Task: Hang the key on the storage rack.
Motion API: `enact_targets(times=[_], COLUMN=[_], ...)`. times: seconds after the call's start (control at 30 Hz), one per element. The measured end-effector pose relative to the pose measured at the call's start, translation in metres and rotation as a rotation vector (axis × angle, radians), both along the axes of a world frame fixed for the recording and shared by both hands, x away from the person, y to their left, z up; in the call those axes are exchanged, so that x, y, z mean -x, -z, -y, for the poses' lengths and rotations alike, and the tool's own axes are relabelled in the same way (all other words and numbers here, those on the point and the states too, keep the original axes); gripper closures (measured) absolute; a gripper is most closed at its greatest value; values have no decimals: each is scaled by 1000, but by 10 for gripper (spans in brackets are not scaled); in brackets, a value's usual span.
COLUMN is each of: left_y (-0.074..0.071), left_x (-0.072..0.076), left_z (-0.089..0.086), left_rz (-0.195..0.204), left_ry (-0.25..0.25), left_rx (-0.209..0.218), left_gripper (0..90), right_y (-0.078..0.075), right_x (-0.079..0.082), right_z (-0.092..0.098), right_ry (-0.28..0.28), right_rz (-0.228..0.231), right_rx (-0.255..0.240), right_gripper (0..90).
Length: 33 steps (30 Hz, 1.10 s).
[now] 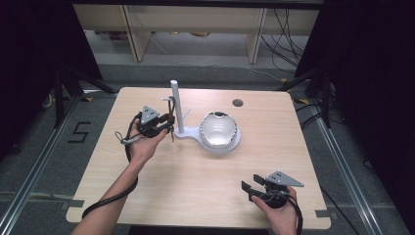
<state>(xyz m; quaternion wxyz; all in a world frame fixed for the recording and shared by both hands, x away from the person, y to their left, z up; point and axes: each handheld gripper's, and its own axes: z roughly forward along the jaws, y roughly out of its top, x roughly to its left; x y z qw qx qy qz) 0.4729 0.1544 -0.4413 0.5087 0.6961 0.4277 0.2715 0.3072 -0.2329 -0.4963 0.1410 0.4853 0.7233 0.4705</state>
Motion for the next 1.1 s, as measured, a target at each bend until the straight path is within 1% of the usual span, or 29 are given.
enact_targets(times=[0.07, 0.1, 0.17, 0.3, 0.4, 0.43, 0.47, 0.53, 0.57, 0.6, 0.63, 0.67, 0.7, 0.73, 0.83, 0.87, 0.97, 1.0, 1.1], left_y=[0, 1, 1, 3, 3, 3, 3, 3, 3, 3, 3, 3, 3, 3, 1, 0, 0, 0, 1], left_x=[-1, -1, -1, -2, -2, -2, -2, -2, -2, -1, 0, 1, 1, 2, 6, 8, 12, 14, 22], left_z=[1, 1, 1, 2, 2, 2, 2, 1, 1, 1, 0, -2, -2, -3, -6, -8, -11, -12, -17], left_rz=[2, 4, 8, 12, 14, 14, 13, 9, 8, 8, 8, 10, 10, 9, 11, 14, 19, 19, 11], left_ry=[3, 4, 2, 2, 6, 7, 8, 10, 12, 11, 8, 3, 3, -2, -9, -10, -7, -9, -7], left_rx=[-2, -6, -6, 0, -5, -4, -3, 1, 3, 6, 5, 16, 16, 20, 21, 18, 12, 12, 8], left_gripper=[675, 674, 671, 667, 663, 661, 655, 645, 629, 596, 596, 563, 546, 546, 503, 494, 478, 473, 462], right_y=[0, -1, -1, -1, -1, 0, 0, 0, -1, -1, -1, -1, -1, -1, -1, 0, 0, -1, -1], right_x=[0, 1, 1, 1, 1, 0, 1, 1, 1, 1, 1, 1, 1, 1, 1, 1, 1, 1, 1], right_z=[0, 1, 1, 0, 0, 0, 0, 0, 1, 1, 1, 0, 0, 0, 1, 1, 1, 0, 0], right_ry=[2, 7, 7, 5, 6, 1, 2, 2, 7, 5, 5, 5, 5, 5, 6, 2, 3, 7, 9], right_rz=[-7, -16, -17, -18, -17, -4, -9, -8, -18, -17, -17, -17, -17, -17, -15, -7, -7, -18, -18], right_rx=[2, 15, 19, 14, 13, -1, 7, 2, 15, 14, 14, 14, 14, 14, 19, 23, 23, 14, 17], right_gripper=[416, 416, 416, 415, 416, 415, 415, 415, 415, 415, 415, 415, 415, 415, 415, 415, 415, 415, 415])
